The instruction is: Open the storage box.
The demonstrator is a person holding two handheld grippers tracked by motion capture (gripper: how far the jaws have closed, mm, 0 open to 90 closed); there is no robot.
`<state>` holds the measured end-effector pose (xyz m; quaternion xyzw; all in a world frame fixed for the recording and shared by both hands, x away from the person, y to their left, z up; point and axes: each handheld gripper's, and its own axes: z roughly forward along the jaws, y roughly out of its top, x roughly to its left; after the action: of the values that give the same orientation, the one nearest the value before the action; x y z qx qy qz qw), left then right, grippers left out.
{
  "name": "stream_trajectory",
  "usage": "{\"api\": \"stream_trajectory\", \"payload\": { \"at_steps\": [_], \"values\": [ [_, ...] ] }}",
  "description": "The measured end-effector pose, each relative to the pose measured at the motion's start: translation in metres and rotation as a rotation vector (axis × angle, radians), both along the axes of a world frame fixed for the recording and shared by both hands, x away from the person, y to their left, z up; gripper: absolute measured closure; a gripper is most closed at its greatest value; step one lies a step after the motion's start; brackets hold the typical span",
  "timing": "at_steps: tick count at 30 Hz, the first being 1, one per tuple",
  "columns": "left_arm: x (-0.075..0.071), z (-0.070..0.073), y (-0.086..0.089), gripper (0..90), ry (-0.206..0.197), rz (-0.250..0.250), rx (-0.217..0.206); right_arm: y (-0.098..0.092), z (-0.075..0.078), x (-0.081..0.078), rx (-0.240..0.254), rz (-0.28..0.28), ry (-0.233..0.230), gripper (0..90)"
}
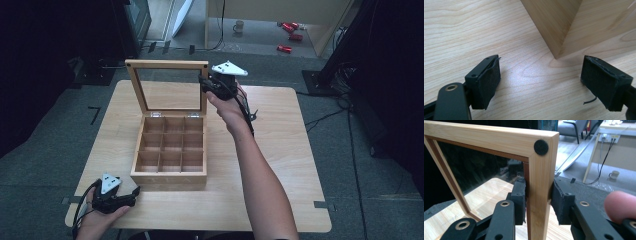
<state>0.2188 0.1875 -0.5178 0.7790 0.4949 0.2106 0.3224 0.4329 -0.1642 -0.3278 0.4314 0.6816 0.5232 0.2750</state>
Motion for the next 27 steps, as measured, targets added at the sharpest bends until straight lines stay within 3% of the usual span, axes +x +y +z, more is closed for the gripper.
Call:
{"api": "stream_trajectory", "payload": {
  "at_steps": [9, 17, 27],
  "values": [
    [0.0, 0.0, 0.0, 16.7, 0.0, -0.003, 0.001, 0.004, 0.001, 0.024, 0.032, -0.053, 0.058, 66.7],
    [0.001, 0.0, 0.001, 16.6, -0.001, -0.007, 0.0, 0.005, -0.001, 0.034, 0.038, -0.074, 0.069, 66.7],
    [0.001, 0.0, 0.001, 16.7, 0.0, -0.01, 0.001, 0.011, -0.006, 0.05, 0.063, -0.139, 0.094, 66.4]
  ]
}}
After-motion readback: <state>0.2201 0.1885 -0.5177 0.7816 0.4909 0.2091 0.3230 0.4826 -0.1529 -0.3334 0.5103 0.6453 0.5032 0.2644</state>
